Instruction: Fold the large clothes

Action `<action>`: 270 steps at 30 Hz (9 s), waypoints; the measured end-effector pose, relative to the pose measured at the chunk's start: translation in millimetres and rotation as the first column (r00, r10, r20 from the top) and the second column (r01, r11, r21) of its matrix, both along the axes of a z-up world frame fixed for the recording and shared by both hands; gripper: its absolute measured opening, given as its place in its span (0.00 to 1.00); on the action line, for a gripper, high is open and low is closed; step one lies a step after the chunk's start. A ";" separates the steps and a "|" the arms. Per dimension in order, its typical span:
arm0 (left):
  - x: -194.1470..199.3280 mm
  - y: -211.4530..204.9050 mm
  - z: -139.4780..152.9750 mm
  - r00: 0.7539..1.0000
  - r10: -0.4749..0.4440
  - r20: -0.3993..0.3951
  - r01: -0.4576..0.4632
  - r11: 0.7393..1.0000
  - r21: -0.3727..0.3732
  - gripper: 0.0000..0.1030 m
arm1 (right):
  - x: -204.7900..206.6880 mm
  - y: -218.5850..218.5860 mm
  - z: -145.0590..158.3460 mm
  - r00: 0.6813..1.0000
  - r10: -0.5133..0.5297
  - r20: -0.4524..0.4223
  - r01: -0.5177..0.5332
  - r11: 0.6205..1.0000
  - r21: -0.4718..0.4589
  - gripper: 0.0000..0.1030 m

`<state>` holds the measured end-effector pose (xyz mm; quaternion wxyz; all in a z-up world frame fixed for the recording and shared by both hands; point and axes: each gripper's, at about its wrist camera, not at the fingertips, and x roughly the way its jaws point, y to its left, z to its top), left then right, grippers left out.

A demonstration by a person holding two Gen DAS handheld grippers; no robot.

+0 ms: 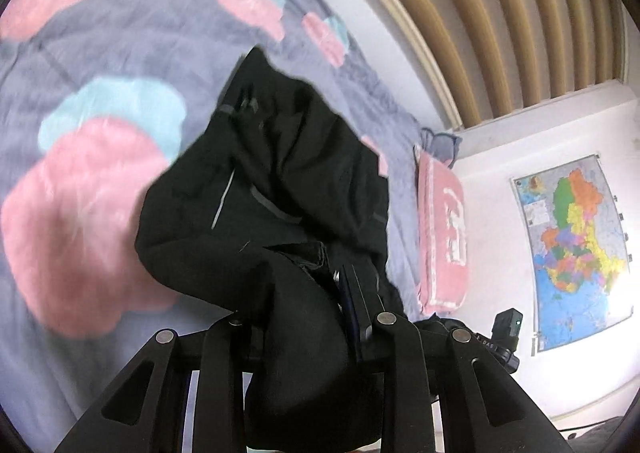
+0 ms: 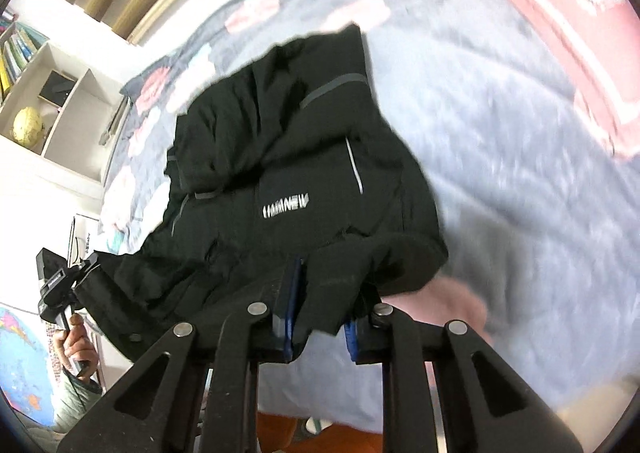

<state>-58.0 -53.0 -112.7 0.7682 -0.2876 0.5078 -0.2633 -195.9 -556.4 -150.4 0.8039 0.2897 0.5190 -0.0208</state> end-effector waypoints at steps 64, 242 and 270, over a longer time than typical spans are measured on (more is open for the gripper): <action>356.4 -62.6 -65.0 0.994 -0.047 -0.102 0.073 0.961 0.266 0.67 | 337.5 -112.0 -107.0 0.984 0.024 -0.179 -0.060 0.977 -0.203 0.71; 289.4 -49.8 -156.0 0.952 -0.113 -0.286 0.098 0.993 -0.067 0.59 | 284.8 -109.7 -225.9 0.989 0.032 -0.142 0.031 0.907 0.421 0.65; 48.4 -47.4 3.2 0.988 -0.153 -0.016 0.151 0.984 -0.090 0.41 | 185.3 -9.2 -18.5 0.966 0.222 0.133 -0.247 0.943 0.222 0.39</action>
